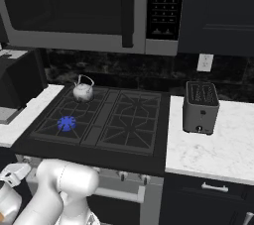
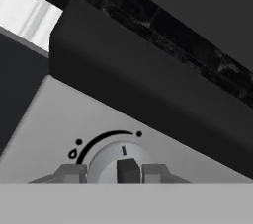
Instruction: Turn off the front left burner of the stove.
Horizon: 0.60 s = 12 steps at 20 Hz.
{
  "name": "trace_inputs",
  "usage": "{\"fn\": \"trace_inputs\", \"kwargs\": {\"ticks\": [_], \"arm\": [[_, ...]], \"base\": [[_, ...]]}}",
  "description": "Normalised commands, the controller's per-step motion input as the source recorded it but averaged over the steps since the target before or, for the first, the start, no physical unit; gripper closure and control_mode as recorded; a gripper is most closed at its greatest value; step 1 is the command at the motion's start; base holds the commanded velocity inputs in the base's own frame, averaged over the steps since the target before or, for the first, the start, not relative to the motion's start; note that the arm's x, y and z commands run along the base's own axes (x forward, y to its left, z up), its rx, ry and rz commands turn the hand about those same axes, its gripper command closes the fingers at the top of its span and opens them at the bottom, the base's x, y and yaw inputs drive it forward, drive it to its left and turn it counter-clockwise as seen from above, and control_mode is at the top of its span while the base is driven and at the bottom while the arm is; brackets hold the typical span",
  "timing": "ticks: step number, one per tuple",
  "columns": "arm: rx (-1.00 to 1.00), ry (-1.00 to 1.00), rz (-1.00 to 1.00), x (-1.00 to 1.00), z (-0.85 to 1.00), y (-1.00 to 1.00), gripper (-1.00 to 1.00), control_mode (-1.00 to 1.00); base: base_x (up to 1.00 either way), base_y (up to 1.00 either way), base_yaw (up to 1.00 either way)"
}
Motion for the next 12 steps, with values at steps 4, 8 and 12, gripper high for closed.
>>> {"fn": "trace_inputs", "kwargs": {"ticks": [4, 8, 12], "arm": [[0.47, 0.0, -0.15, 0.0, 0.12, -0.26, 1.0, -1.0], [0.52, 0.0, -0.18, 0.0, 0.11, -0.29, 1.0, -1.0], [0.48, 0.0, -0.16, 0.0, 0.08, -0.24, 1.0, -1.0]], "base": [[0.0, 0.0, 0.0], [0.0, 0.0, 0.0], [0.0, 0.0, 0.0]]}}
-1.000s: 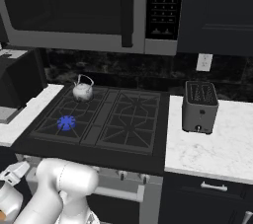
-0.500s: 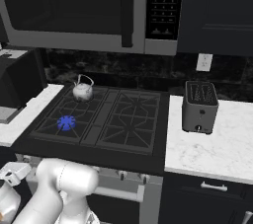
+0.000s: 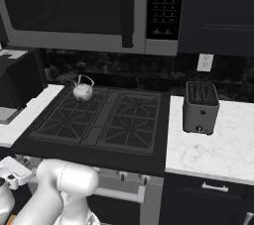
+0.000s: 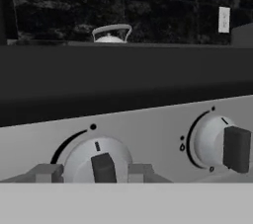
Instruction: Turn off the front left burner of the stove.
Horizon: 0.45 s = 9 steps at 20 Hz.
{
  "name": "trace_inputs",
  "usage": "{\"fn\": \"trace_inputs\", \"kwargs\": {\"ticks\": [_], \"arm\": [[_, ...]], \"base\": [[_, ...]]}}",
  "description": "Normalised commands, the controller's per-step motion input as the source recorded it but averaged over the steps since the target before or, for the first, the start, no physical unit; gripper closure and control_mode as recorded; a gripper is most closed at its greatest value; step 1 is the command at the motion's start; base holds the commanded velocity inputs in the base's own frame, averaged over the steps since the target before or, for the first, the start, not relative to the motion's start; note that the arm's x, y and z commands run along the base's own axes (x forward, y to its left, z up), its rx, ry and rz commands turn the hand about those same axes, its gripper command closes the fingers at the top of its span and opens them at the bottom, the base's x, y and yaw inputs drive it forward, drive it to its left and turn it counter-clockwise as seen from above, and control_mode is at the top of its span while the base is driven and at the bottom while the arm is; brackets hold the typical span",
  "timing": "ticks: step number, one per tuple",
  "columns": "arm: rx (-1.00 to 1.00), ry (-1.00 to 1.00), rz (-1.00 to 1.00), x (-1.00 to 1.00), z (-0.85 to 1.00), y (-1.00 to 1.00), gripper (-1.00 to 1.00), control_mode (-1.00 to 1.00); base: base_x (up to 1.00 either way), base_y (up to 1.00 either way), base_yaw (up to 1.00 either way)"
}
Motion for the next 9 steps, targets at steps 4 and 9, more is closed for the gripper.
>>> {"fn": "trace_inputs", "kwargs": {"ticks": [4, 9], "arm": [[0.03, -0.03, -0.01, -0.02, 0.04, 0.0, 1.0, -1.0], [0.0, 0.0, 0.0, 0.0, 0.0, 0.0, 1.0, -1.0]], "base": [[0.0, 0.0, 0.0], [0.0, 0.0, 0.0]]}}
